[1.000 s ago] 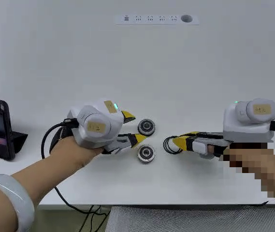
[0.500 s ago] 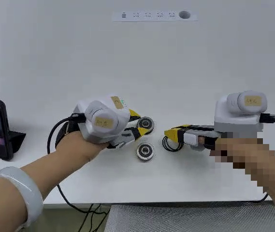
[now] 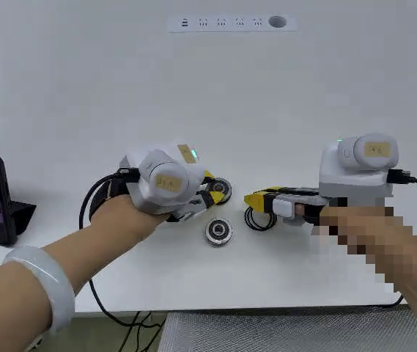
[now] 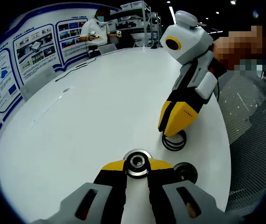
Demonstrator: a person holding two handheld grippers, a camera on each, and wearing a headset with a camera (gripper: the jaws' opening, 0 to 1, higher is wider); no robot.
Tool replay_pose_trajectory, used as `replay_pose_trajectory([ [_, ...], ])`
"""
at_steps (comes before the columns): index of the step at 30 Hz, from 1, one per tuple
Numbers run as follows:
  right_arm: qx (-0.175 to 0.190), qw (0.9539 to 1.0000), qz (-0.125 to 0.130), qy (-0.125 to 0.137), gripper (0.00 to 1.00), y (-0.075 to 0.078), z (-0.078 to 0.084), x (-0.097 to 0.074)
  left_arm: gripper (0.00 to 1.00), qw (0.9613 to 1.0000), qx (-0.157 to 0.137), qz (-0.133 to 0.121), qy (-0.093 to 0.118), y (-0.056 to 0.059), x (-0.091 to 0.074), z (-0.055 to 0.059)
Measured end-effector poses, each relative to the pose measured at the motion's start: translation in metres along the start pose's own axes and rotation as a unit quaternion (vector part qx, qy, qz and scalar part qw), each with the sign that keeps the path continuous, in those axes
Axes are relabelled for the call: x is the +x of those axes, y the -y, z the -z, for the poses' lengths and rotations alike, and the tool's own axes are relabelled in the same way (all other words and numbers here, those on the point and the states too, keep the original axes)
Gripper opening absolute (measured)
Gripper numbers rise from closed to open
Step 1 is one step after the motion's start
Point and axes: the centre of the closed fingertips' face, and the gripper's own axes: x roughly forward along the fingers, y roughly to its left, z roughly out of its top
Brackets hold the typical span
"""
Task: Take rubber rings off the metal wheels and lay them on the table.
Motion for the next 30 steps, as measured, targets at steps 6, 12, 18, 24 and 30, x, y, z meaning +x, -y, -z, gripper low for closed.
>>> replay_pose_trajectory([
  [6,0.001,1.0000,0.000,0.000,0.13,0.001,-0.001,0.001,0.16,1.0000,0.001,0.002,-0.001,0.000,0.001,0.000],
  [12,0.006,1.0000,-0.002,0.002,0.13,0.003,-0.002,0.003,0.15,1.0000,-0.001,0.007,-0.003,0.001,0.001,0.000],
  [18,0.013,0.9999,-0.006,0.001,0.13,0.002,-0.004,0.009,0.14,1.0000,-0.003,0.009,-0.003,0.001,0.001,0.001],
  [24,0.028,0.9995,-0.013,0.005,0.13,0.004,-0.009,0.020,0.14,0.9999,-0.006,0.009,-0.003,0.001,0.002,0.001],
  [30,0.041,0.9989,-0.021,0.003,0.13,0.004,-0.013,0.031,0.14,0.9999,-0.009,0.008,-0.003,0.001,0.001,0.001],
])
